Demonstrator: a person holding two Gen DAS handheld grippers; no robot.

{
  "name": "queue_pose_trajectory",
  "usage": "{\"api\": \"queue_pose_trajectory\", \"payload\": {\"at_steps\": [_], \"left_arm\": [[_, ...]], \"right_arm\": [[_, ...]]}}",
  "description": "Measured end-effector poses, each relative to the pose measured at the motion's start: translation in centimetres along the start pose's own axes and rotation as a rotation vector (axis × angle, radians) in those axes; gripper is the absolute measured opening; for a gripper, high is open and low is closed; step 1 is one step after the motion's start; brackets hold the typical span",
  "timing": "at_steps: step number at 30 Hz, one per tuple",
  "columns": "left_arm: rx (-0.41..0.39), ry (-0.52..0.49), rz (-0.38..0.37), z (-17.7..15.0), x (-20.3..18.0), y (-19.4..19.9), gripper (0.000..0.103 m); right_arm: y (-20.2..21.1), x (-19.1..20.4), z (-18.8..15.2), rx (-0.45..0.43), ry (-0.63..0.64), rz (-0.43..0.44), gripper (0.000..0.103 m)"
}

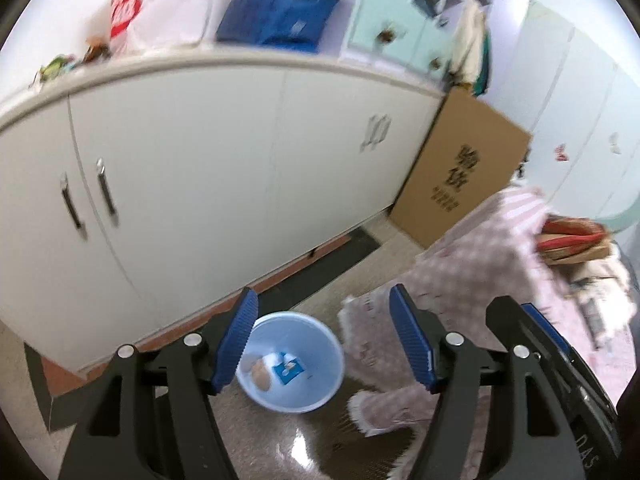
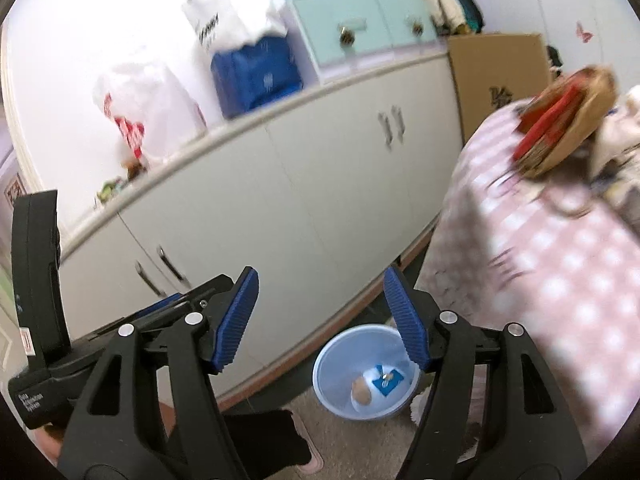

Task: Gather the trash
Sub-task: 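Grasp the newspaper with the right tool while the left tool grasps a string loop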

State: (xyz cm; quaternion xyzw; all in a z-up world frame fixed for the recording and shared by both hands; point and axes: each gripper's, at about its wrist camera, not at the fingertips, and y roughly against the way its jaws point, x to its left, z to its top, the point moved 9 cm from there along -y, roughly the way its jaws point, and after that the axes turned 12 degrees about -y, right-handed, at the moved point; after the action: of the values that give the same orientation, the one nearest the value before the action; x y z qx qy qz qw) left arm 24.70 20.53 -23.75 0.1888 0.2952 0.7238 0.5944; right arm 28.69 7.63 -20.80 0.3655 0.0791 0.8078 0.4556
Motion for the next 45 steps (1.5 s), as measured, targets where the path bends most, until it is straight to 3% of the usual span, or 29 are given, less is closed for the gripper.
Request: {"api": "queue_pose_trajectory", "payload": {"at_steps": [7,12,14,16,20,24,30,32,34,35,38,40,41,45], "left_arm": [[-0.086,-0.153,-0.097,2.8,-8.6,2.7,0.068],[-0.088,-0.302,-0.184,3.8,-16.2,1.4,0.068],[-0.124,-0.349,-0.223,4.4,-18.9,1.5,0.068],[-0.136,-0.400,-0.227,4.7,-21.2,1.1,0.068],[-0.158,-0.456,-0.244,5.4,-24.5,-0.3,0.068],[-0.160,-0.494,-0.201,5.4,-26.0,-2.7,0.068],[-0.161,-0.513,-0.182,6.0,-26.6,-4.3,0.067],[-0.167,-0.531,-0.176,5.9,-27.0,-4.4,0.050],[-0.146,-0.537,-0.192,5.8,-27.3,-4.8,0.014],[-0.131,-0.533,-0.215,5.7,-27.4,-5.0,0.004],[-0.128,-0.517,-0.253,5.7,-27.4,-4.9,0.000],[-0.141,-0.495,-0.265,5.8,-26.9,-4.4,0.000],[-0.144,-0.483,-0.274,6.0,-26.6,-4.3,0.000],[-0.150,-0.438,-0.337,6.4,-25.9,-3.1,0.000]], "right_arm": [[6.1,-3.7,3.4,-0.133,-0.036,-0.073,0.066],[10.5,-9.7,6.1,-0.233,-0.121,-0.176,0.067],[12.0,-12.4,7.2,-0.265,-0.161,-0.225,0.068],[13.1,-14.9,7.9,-0.289,-0.209,-0.261,0.068],[13.9,-18.6,8.4,-0.289,-0.272,-0.307,0.071],[13.1,-21.0,8.4,-0.232,-0.336,-0.275,0.071],[12.0,-21.8,9.2,-0.186,-0.355,-0.273,0.070],[11.5,-21.7,9.2,-0.172,-0.361,-0.263,0.070],[11.2,-21.5,9.3,-0.164,-0.353,-0.271,0.070],[11.1,-21.4,9.4,-0.165,-0.344,-0.275,0.070],[10.5,-21.2,9.7,-0.151,-0.335,-0.290,0.064],[10.4,-21.4,9.7,-0.144,-0.335,-0.303,0.046],[10.3,-21.5,9.7,-0.140,-0.338,-0.302,0.031],[10.9,-21.1,9.7,-0.158,-0.308,-0.297,0.022]]}}
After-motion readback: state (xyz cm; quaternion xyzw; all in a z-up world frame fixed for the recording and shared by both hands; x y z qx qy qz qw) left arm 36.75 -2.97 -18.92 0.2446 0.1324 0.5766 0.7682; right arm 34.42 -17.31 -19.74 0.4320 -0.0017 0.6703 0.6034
